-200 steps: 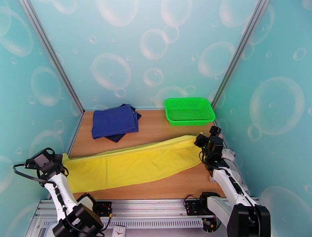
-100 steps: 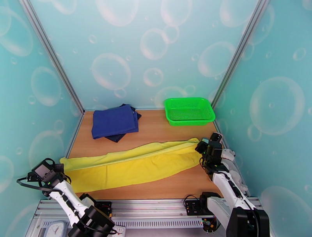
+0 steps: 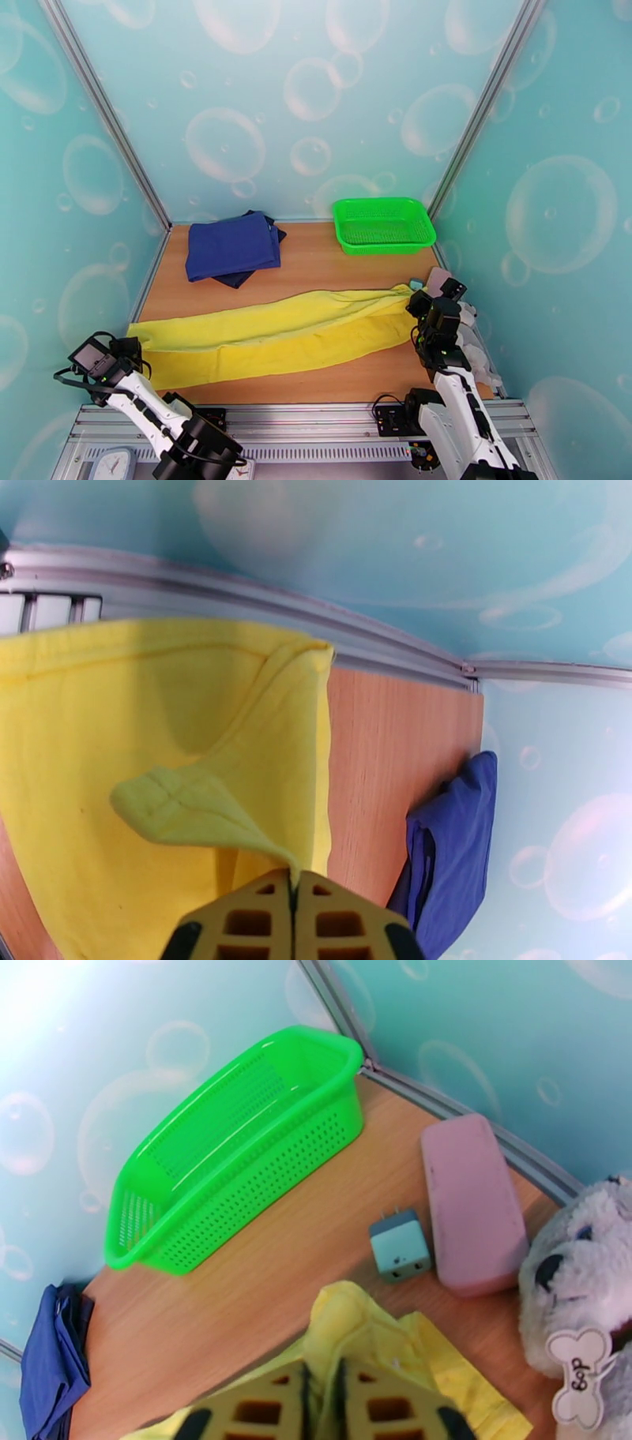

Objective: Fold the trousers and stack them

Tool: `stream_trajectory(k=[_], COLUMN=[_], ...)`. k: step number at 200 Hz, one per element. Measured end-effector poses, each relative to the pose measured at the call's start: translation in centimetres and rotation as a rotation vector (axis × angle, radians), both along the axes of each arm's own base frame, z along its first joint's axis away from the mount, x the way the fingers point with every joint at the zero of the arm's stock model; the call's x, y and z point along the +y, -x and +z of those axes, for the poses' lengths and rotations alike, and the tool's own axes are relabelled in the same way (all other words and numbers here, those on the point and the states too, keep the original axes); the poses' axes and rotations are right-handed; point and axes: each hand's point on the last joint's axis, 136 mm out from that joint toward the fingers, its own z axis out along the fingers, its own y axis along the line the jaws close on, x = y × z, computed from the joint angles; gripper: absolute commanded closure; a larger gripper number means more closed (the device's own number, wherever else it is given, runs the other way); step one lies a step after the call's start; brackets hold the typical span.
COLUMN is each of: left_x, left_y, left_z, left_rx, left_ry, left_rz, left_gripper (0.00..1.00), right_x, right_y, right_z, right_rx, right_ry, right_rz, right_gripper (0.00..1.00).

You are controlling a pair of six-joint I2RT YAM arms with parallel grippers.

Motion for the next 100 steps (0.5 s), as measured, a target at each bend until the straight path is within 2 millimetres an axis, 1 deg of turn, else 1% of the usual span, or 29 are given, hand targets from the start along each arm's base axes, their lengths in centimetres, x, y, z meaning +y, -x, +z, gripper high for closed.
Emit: stream_trajectory(k=[10, 17, 21, 30, 52, 65, 83, 95, 100], left_x=[-0.3, -0.5, -0.6, -0.8, -0.7, -0.6, -0.3, -0.3, -0.4], left_y=[0.1, 0.2, 0.4, 0.6, 1.3, 1.5, 1.2, 0.6, 0.3], left_z=[0.0, 0.1, 0.1, 0.1, 0.6, 1.0, 1.8, 2.5, 2.8], left_rx=[-0.005, -0.002, 0.001, 0.01, 0.02, 0.015, -0.009, -0.025, -0.03], left_ry=[0.011, 0.014, 0.019, 0.019, -0.002, -0.026, -0.065, -0.102, -0.118], left_rz=[0.0, -0.001, 0.003, 0.007, 0.031, 0.042, 0.036, 0.002, -0.017], left_gripper=[0.8, 0.77, 0.74, 0.67, 0.57, 0.5, 0.45, 0.44, 0.44], right_x=[-0.1, -0.1, -0.1, -0.2, -0.1, 0.3, 1.7, 3.4, 4.4], right_y=[0.1, 0.2, 0.2, 0.4, 0.6, 0.5, 0.0, -0.5, -0.8], right_z=[0.1, 0.0, 0.0, 0.1, 1.2, 1.9, 1.8, 1.2, 0.8], right_rx=[-0.002, 0.0, 0.001, -0.001, -0.043, -0.071, -0.074, -0.052, -0.039], right_ry=[0.0, -0.003, -0.003, -0.003, -0.005, -0.013, -0.036, -0.049, -0.053], right_rz=[-0.006, -0.008, -0.011, -0.015, -0.014, 0.011, 0.075, 0.141, 0.179], right_gripper=[0.75, 0.72, 0.69, 0.67, 0.6, 0.54, 0.48, 0.44, 0.41])
